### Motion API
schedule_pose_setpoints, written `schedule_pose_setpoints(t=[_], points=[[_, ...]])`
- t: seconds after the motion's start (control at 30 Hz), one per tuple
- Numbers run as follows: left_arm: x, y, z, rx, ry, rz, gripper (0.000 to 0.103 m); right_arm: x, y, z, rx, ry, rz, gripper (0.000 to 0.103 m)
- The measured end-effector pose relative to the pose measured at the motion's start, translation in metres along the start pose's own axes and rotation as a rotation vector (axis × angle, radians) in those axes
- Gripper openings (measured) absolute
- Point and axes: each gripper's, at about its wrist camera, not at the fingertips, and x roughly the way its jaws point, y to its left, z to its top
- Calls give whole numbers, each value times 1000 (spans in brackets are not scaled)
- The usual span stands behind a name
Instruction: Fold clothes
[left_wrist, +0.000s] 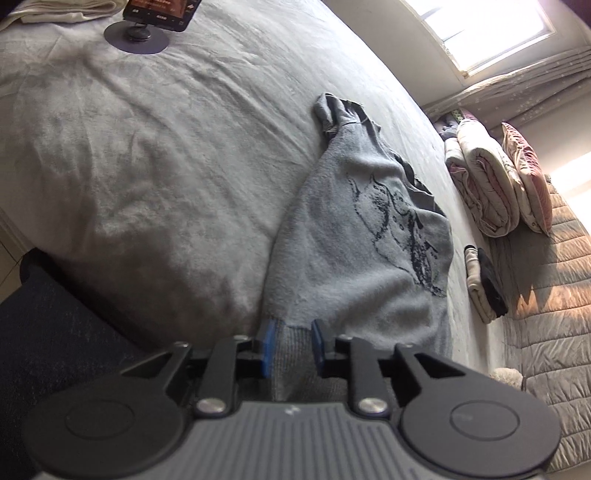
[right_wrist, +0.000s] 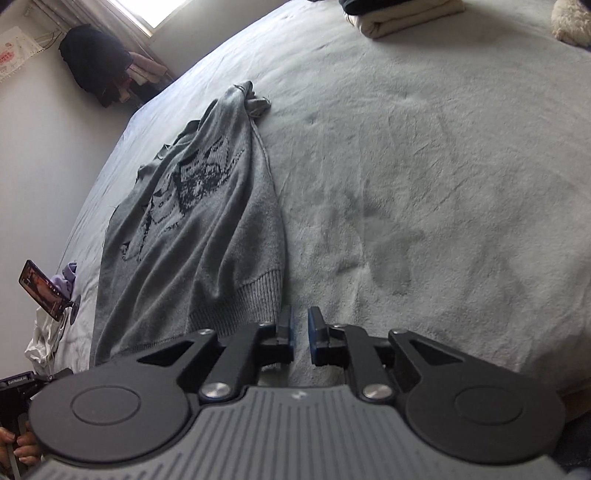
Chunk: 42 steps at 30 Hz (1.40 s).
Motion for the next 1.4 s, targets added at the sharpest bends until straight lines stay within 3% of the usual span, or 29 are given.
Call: schedule_pose_setpoints(t=[0.07, 0.37, 0.43, 0.47, 0.5, 0.53, 0.83, 1.0, 1.13, 1.23, 1.27, 1.3, 1.33, 1.4], points=[[2, 0, 0, 13, -2, 28, 33, 5, 0, 0, 6, 5, 4, 35], [32, -7, -9, 47, 75, 0, 35, 23, 9, 5, -39, 26, 27, 38], [37, -10, -12, 61, 71, 15, 35, 27, 14, 5, -74, 32, 28, 33], [37, -11, -12, 69, 68, 21, 31, 28, 15, 6, -86, 38, 33, 16], [36, -12, -11, 73, 66, 25, 17, 28, 17, 7, -91, 47, 40, 10], [34, -11, -10, 72, 65, 18, 8, 28, 19, 8, -97, 55, 48, 10], [-3, -27, -2, 148, 24, -26, 6, -13, 40, 17, -199, 13, 37, 5], [3, -32, -6, 226, 70, 49, 2, -17, 45, 15, -245, 50, 6, 5], [16, -21, -5, 201, 114, 92, 3, -2, 34, 13, -229, 96, -30, 5], [16, -17, -1, 179, 109, 107, 10, 6, 28, 14, -203, 126, -46, 12], [15, -16, 2, 168, 104, 105, 23, 7, 28, 15, -205, 126, -49, 13], [14, -16, 5, 157, 98, 103, 44, 8, 28, 17, -204, 123, -46, 14], [13, -16, 9, 151, 91, 103, 49, 8, 28, 20, -198, 116, -39, 16], [12, -19, 17, 149, 75, 102, 51, 8, 28, 29, -190, 95, -28, 42]])
